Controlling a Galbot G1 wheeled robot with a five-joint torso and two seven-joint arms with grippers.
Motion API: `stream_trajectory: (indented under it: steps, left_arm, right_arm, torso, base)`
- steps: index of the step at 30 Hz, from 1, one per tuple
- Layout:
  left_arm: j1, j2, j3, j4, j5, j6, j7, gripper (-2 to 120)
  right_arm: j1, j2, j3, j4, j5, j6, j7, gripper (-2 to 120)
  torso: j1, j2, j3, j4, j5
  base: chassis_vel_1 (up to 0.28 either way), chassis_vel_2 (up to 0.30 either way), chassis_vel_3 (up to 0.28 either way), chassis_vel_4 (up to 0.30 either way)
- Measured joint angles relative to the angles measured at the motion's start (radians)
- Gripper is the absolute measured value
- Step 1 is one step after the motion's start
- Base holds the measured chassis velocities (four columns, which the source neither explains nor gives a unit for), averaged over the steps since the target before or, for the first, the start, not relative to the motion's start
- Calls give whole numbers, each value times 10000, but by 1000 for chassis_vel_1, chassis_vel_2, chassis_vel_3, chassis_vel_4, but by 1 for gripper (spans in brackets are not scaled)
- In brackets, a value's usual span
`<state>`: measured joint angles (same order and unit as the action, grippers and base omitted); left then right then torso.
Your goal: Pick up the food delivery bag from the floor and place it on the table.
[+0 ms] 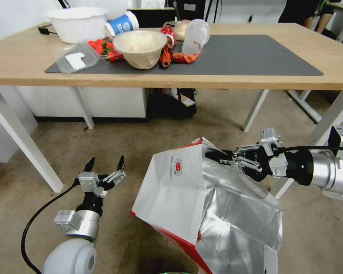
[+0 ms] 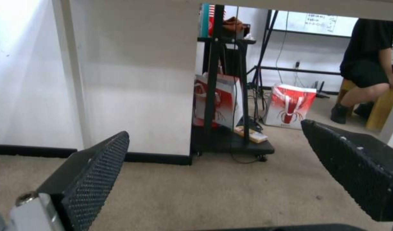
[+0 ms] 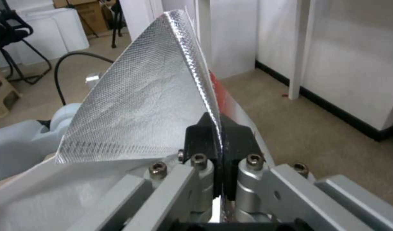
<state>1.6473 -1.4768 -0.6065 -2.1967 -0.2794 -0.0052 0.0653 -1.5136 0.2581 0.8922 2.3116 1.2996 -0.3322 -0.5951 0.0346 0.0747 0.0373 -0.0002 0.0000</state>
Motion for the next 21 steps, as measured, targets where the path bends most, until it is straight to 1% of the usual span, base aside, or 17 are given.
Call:
stream_trajectory:
  steps: [3, 6, 7, 10, 11, 13, 14, 16, 17, 20, 21]
  left_arm:
    - [-1, 0, -1, 0, -3, 2, 0, 100]
    - [-6, 10, -12, -15, -25, 14, -2, 100]
    - [-6, 10, -12, -15, -25, 14, -2, 100]
    - [5, 21, -22, -69, -62, 35, -25, 100]
    - [5, 21, -22, -69, -62, 35, -25, 100]
    - [16, 21, -29, -100, -66, 53, -29, 100]
    - [16, 21, -29, -100, -66, 53, -29, 100]
    - [28, 21, -37, -128, -70, 57, -31, 100]
    - [28, 21, -37, -128, -70, 57, -31, 100]
    - [52, 17, -43, -186, -80, 58, -35, 100]
    - [52, 17, -43, -186, -80, 58, -35, 100]
  right_arm:
    - [0, -23, 0, 3, 40, -6, -7, 0]
    - [2, -84, 2, 16, 173, -21, -47, 0]
    - [2, -84, 2, 16, 173, -21, -47, 0]
    - [6, -105, 18, 71, 244, -39, -63, 0]
    - [6, -105, 18, 71, 244, -39, -63, 0]
    - [8, -137, 40, 80, 273, -48, -74, 0]
    - [8, -137, 40, 80, 273, -48, -74, 0]
    - [10, -174, 64, 101, 290, -53, -79, 0]
    - [10, -174, 64, 101, 290, -53, -79, 0]
    - [-1, -192, 66, 159, 306, -82, -78, 0]
    - [-1, -192, 66, 159, 306, -82, -78, 0]
  torso:
    - [1, 76, 76, 1, 0]
    - [15, 286, 281, 0, 0]
    - [15, 286, 281, 0, 0]
    - [49, 547, 512, 0, 0]
    - [49, 547, 512, 0, 0]
    - [84, 686, 619, 0, 0]
    - [84, 686, 619, 0, 0]
    - [108, 841, 748, 1, 0]
    - [108, 841, 748, 1, 0]
    - [160, 1112, 972, 1, 0]
    - [160, 1112, 972, 1, 0]
  base:
    - [0, 0, 0, 0]
    - [0, 0, 0, 0]
    - [0, 0, 0, 0]
    - [0, 0, 0, 0]
    - [0, 0, 0, 0]
    - [0, 0, 0, 0]
    - [0, 0, 0, 0]
    - [0, 0, 0, 0]
    - [0, 0, 0, 0]
    - [0, 0, 0, 0]
    - [0, 0, 0, 0]
